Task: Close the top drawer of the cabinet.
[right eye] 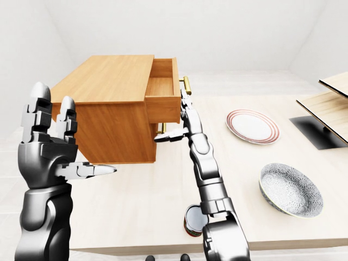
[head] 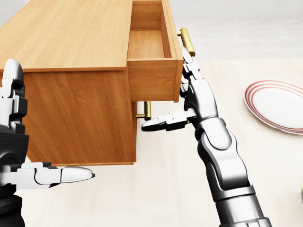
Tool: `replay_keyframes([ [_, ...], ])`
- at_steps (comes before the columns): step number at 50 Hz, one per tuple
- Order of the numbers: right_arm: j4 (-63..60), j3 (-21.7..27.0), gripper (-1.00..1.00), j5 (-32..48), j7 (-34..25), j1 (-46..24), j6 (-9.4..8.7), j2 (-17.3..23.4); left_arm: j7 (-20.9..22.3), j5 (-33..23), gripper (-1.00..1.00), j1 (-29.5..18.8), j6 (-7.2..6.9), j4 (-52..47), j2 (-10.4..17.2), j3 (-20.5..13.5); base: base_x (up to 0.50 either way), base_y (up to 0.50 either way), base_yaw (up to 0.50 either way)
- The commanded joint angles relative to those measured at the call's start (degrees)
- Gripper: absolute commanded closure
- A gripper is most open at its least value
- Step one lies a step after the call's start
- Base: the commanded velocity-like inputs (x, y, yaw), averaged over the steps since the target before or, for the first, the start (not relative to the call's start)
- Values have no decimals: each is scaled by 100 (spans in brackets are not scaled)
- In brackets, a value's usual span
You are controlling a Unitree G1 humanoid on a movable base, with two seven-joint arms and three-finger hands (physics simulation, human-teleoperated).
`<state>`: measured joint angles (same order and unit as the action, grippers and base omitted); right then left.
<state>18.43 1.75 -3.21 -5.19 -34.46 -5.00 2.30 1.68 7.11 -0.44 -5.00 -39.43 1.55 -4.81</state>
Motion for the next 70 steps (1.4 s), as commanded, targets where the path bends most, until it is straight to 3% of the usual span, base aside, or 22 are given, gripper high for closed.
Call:
replay_keyframes([
  [1,214,-44,-100,-33,-58,-136,0,-55,15,-1,-100,14,0,55,0,2,0,0,0],
  [70,676,-425,-100,168,-239,-589,0,-728,25,37,-100,-55,0,89,14,0,0,0,0],
])
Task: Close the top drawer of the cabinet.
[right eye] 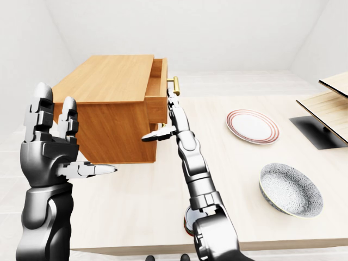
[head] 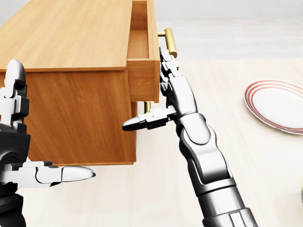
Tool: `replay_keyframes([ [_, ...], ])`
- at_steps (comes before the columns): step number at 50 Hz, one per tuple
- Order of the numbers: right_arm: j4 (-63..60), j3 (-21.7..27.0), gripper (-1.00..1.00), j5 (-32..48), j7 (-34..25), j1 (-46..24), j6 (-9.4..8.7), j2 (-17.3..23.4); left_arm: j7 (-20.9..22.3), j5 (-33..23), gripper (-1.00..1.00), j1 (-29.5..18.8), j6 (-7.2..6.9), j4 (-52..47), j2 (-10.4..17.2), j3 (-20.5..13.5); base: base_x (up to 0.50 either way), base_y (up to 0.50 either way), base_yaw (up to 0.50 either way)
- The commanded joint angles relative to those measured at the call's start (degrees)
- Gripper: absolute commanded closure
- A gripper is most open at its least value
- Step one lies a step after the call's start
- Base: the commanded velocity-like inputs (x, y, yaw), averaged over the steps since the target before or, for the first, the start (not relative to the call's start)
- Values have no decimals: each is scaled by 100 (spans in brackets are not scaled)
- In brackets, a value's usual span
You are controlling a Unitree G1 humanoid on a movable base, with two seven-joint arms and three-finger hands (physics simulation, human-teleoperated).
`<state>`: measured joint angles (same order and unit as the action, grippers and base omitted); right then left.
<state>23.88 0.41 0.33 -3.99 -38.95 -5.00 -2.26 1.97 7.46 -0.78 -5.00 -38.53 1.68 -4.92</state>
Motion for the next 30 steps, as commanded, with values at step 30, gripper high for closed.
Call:
replay_keyframes([
  [30,785,-384,-100,-163,-438,-357,0,-536,7,22,-100,-5,0,-1,4,1,0,0,0],
])
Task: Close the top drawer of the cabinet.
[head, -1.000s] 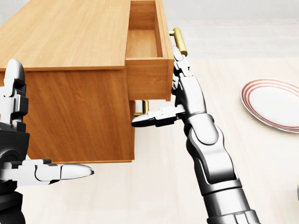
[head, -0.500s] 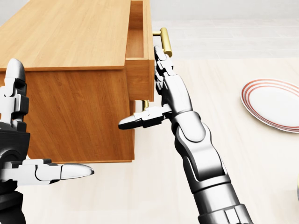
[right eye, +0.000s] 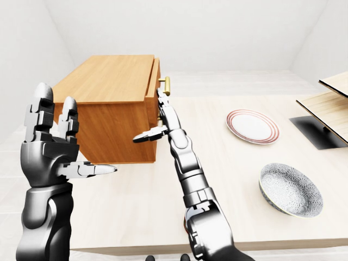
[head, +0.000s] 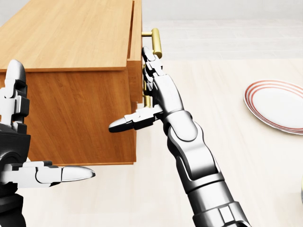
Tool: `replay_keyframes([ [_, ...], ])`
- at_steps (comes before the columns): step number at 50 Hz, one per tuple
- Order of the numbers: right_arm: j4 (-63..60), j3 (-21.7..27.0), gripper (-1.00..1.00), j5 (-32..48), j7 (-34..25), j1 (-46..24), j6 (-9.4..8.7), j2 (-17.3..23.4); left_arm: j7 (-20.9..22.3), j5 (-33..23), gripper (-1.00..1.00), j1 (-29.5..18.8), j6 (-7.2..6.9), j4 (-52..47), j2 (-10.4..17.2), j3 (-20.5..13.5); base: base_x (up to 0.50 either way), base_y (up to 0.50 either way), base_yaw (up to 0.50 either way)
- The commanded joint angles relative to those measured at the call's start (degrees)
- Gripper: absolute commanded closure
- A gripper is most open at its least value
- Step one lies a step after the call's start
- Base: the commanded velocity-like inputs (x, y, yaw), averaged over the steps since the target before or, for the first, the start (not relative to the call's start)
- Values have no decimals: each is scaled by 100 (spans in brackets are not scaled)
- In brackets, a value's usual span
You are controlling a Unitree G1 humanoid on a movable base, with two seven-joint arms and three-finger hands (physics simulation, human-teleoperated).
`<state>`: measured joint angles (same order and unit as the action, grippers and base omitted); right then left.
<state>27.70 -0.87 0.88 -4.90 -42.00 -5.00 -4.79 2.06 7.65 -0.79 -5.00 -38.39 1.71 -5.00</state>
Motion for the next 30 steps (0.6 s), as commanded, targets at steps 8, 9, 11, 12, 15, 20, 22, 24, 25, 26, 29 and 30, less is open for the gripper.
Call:
replay_keyframes([
  [8,618,-288,-100,-194,-379,-131,0,-371,-9,20,-100,-18,0,-43,1,-6,0,0,0],
  [9,629,-287,-100,-200,-387,-138,0,-380,-7,21,-100,-19,0,-29,0,-6,0,0,1],
  [11,666,-299,-100,-193,-393,-143,0,-401,-15,22,-100,-28,0,-52,1,-2,0,0,0],
  [12,699,-301,-100,-188,-395,-149,0,-407,-23,22,-100,-34,0,-75,2,2,0,0,0],
  [15,903,-285,-100,-192,-425,-191,0,-426,-12,23,-100,-31,0,-27,2,-5,0,0,0],
  [20,988,-284,-100,-183,-449,-260,0,-453,7,24,-100,-17,0,38,1,-10,0,0,0],
  [22,1010,-283,-100,-184,-452,-281,0,-464,-13,20,-100,-37,0,-10,3,5,0,0,0],
  [24,1094,-279,-100,-192,-457,-309,0,-485,-3,24,-100,-35,0,25,5,-6,0,0,0],
  [25,1129,-297,-100,-178,-460,-314,0,-498,-3,28,-100,-36,0,27,3,-7,0,0,1],
  [26,1189,-300,-100,-179,-474,-325,0,-512,-5,25,-100,-37,0,11,7,-2,0,0,0],
  [29,1281,-292,-100,-179,-490,-377,0,-533,-3,33,-100,-35,0,16,6,-11,0,0,0],
  [30,1297,-293,-100,-177,-495,-384,0,-538,0,35,-100,-32,0,23,6,-13,0,0,0],
])
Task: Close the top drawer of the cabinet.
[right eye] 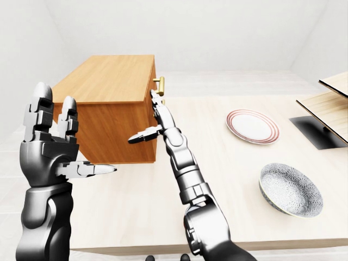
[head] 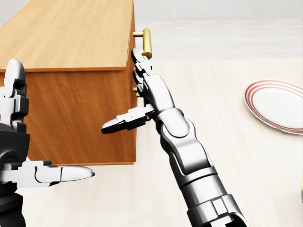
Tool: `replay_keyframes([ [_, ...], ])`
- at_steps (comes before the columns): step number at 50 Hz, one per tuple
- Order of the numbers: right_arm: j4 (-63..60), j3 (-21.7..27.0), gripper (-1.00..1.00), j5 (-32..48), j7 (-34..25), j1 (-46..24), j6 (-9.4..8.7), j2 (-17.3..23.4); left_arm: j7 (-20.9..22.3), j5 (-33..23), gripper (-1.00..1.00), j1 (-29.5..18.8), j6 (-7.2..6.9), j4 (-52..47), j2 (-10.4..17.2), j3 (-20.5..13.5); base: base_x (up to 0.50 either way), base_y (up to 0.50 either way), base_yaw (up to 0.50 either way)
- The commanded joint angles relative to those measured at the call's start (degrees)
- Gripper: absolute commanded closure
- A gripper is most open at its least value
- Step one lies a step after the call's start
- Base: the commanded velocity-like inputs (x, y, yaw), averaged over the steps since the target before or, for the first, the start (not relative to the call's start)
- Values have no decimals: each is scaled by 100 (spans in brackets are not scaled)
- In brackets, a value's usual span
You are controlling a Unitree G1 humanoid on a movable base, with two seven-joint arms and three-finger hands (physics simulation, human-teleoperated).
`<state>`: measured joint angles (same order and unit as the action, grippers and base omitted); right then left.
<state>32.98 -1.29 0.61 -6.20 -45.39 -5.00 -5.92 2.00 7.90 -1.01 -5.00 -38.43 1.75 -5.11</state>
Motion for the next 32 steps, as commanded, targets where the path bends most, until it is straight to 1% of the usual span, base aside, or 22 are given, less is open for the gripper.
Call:
replay_keyframes([
  [1,795,-270,-100,-130,-371,-52,0,-432,5,8,-100,-7,0,18,3,4,1,0,1],
  [11,1028,-281,-100,-118,-424,-153,3,-553,0,6,-100,-5,0,7,-1,18,0,0,0],
  [22,1207,-298,-100,-81,-463,-184,114,-634,-8,25,-100,-7,0,-41,-6,22,0,0,0],
  [32,1193,-287,-100,-59,-457,-182,102,-641,0,21,-100,7,0,-25,-5,29,0,0,0],
])
